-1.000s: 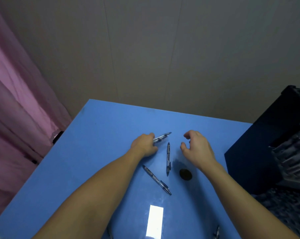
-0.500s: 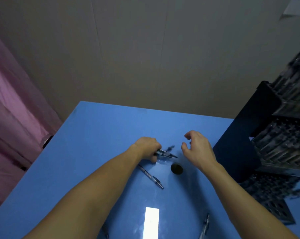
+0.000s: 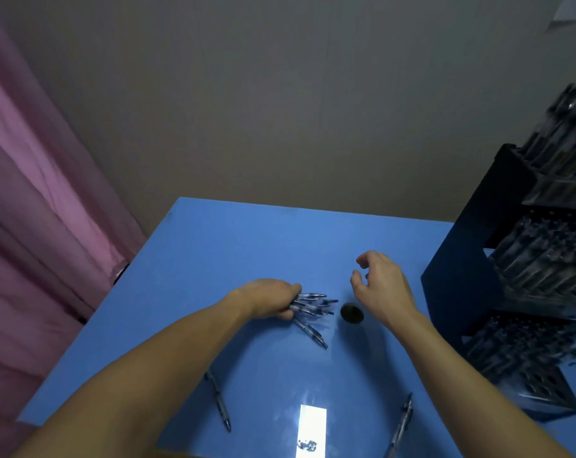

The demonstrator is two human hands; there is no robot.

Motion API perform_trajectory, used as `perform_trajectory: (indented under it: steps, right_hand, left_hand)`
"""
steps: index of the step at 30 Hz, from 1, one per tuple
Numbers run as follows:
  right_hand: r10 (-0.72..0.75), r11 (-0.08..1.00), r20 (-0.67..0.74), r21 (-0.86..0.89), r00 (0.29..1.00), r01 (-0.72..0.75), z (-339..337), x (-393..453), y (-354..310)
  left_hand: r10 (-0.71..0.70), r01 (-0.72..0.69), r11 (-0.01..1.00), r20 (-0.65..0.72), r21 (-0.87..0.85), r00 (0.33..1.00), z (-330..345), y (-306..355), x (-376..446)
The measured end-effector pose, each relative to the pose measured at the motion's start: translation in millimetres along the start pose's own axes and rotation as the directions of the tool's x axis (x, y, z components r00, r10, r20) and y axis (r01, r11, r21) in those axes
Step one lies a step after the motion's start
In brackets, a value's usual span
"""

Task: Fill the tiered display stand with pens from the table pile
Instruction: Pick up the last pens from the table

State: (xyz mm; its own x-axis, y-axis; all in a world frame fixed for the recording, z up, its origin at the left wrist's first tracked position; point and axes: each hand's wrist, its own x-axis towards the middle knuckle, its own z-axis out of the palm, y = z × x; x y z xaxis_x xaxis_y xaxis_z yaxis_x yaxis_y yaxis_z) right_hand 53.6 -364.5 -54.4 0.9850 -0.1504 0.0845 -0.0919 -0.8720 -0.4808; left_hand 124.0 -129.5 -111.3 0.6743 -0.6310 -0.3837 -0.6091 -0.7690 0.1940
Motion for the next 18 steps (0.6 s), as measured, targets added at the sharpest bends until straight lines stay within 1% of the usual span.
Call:
perform_trajectory:
  steps: [2,5,9,11,12,13,15,17,18]
  right_hand:
    - [-0.01,1.0,0.008,0.015,1.0,0.009,0,-4,-1]
    - [-0.021,0.999,0.027,0.025,0.999,0.021,-2,-11,0]
    - [-0.046,0.999,0.05,0.027,0.998,0.045,-8,-23,9]
    - [-0.063,0.998,0.057,0.032,0.996,0.061,-13,-30,15]
    - [-0.074,0.997,0.06,0.035,0.995,0.072,-16,-33,19]
    - [-0.086,0.996,0.062,0.039,0.994,0.084,-20,-37,23]
    - [-0.112,0.993,0.074,0.045,0.991,0.109,-26,-46,31]
    - [-0.146,0.989,0.097,0.051,0.984,0.142,-32,-54,39]
    - [-0.166,0.985,0.112,0.056,0.98,0.161,-35,-58,41]
  left_hand:
    - [-0.001,0.001,0.999,0.024,0.032,1.0,2,7,-6]
    - [0.014,-0.024,0.988,0.07,0.152,0.997,7,20,-11]
    - [0.01,-0.03,0.947,0.063,0.319,0.998,13,30,-14]
    - [-0.041,0.015,0.921,0.057,0.39,0.998,14,35,-15]
    - [-0.082,0.059,0.921,0.044,0.385,0.996,15,38,-16]
    - [-0.124,0.109,0.929,0.02,0.353,0.992,17,41,-19]
    - [-0.233,0.24,0.945,-0.059,0.221,0.971,25,47,-29]
    - [-0.37,0.373,0.928,-0.174,-0.018,0.912,32,50,-44]
    - [-0.448,0.423,0.893,-0.219,-0.15,0.867,36,50,-53]
